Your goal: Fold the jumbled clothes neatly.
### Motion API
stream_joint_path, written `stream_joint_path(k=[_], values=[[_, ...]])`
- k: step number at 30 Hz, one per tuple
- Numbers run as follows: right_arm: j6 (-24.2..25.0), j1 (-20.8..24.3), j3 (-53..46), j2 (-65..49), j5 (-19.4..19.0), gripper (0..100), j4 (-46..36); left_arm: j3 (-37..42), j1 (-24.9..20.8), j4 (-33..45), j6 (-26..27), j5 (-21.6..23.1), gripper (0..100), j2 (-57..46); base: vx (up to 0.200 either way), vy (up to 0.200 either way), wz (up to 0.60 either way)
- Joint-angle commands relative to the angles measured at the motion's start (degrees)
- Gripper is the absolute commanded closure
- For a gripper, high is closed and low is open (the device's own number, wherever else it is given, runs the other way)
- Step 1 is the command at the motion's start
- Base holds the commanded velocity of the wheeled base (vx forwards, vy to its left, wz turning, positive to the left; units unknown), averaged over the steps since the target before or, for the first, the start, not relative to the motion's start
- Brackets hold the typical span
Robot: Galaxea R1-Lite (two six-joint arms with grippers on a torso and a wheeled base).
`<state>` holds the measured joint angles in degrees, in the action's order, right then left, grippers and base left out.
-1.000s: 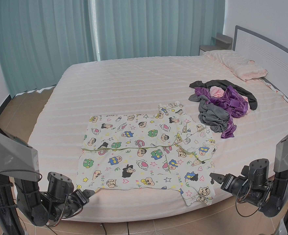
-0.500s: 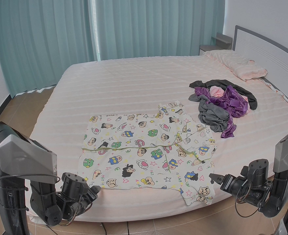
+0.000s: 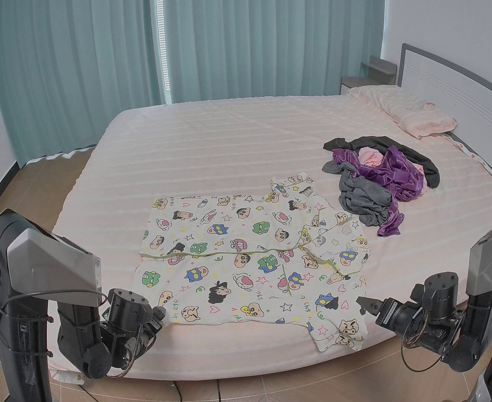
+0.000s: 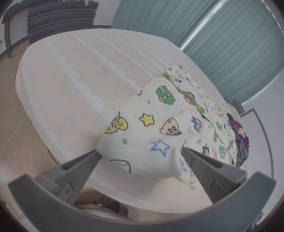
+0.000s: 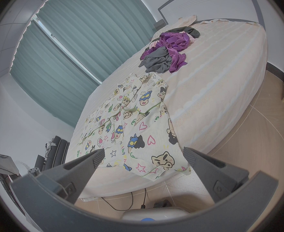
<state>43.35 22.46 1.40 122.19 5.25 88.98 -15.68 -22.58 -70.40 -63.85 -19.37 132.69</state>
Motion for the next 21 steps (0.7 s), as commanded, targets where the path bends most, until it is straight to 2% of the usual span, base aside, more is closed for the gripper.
stream_joint_path(k=[1,9,10,21], values=[[-0.02,0.04,0.0,0.16,0.02,0,0.49,-1.46,1.4,0.09,0.05,-0.67,0,0.72,0.0,0.0,0.0],[-0.02,0.04,0.09,0.33,0.02,0,0.49,-3.31,2.01,1.14,2.86,-1.2,0,2.31,0.0,0.0,0.0],[-0.02,0.04,0.09,0.51,0.11,0,0.49,-3.22,2.01,1.14,3.47,-1.37,100,2.48,0.0,0.0,0.0],[-1.07,-0.22,-1.4,2.09,0.02,0,0.49,-2.08,1.92,1.14,3.74,-2.95,100,2.31,0.0,0.0,0.0]])
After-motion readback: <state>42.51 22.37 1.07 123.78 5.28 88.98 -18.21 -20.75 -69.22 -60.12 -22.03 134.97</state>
